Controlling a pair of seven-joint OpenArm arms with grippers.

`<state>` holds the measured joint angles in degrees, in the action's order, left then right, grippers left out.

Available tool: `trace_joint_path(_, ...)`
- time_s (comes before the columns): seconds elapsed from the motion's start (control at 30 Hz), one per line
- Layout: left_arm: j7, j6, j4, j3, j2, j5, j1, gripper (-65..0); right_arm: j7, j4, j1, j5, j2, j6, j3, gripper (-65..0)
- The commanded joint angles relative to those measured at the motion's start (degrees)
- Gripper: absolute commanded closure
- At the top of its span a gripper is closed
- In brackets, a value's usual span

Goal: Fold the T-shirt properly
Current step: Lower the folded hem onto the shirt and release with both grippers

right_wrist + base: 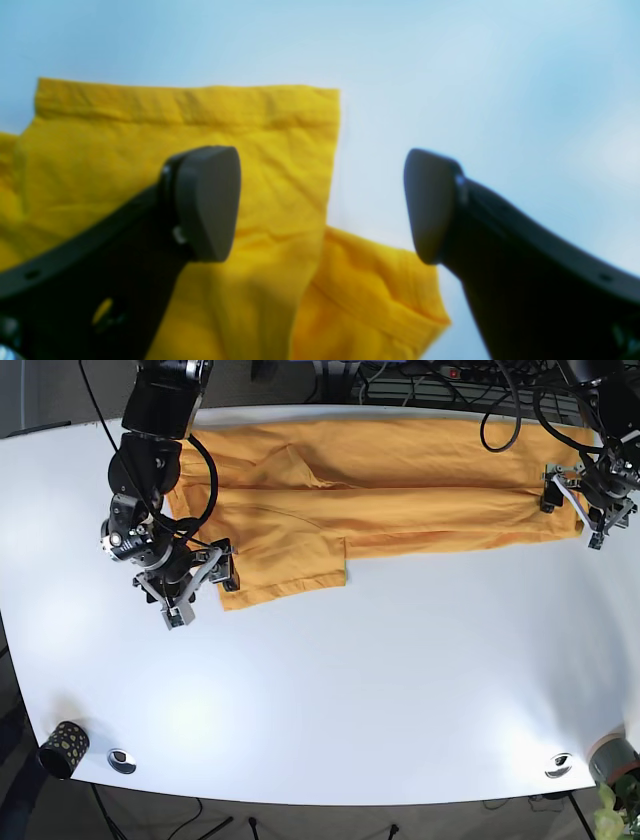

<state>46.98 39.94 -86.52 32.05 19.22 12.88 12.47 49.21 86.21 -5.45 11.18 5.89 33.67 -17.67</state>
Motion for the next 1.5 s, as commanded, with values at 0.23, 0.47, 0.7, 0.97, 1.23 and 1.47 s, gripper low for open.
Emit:
trace_joint_path(0.23,-0.3,0.1,-0.6,-0.1,0.8,-0.1,-0.4,-46.7,-4.4,-8.5,-3.6,0.6,0.7,0.22,0.1,-48.8)
trace_joint_path(0.47,-0.3,0.1,-0.3,-0.3,0.8,-0.1,-0.6,-40.1,-5.3,-11.0,-3.6,0.6,0.5,0.22,1.9,-48.7)
trace_joint_path(0.7,-0.3,0.1,-0.3,-0.3,0.8,-0.2,-1.3,-40.1,-5.4,-11.2,-3.6,1.1,0.2,-0.13,6.4,-36.9)
trace_joint_path(0.97,-0.3,0.1,0.9,-0.3,0.8,-0.3,-1.6,-40.1,-8.5,-10.9,-3.5,1.1,0.1,-0.22,6.5,-12.0)
trace_joint_path(1.23,-3.0,0.1,8.0,-0.3,0.4,-5.2,-4.8,-40.0,-8.6,-3.9,-0.4,1.1,0.5,0.13,6.2,0.0)
trace_joint_path(1.47,-6.1,0.1,8.9,-3.6,-1.4,-7.7,-5.0,-40.0,-7.9,12.7,9.0,1.2,0.3,-0.13,6.2,0.0)
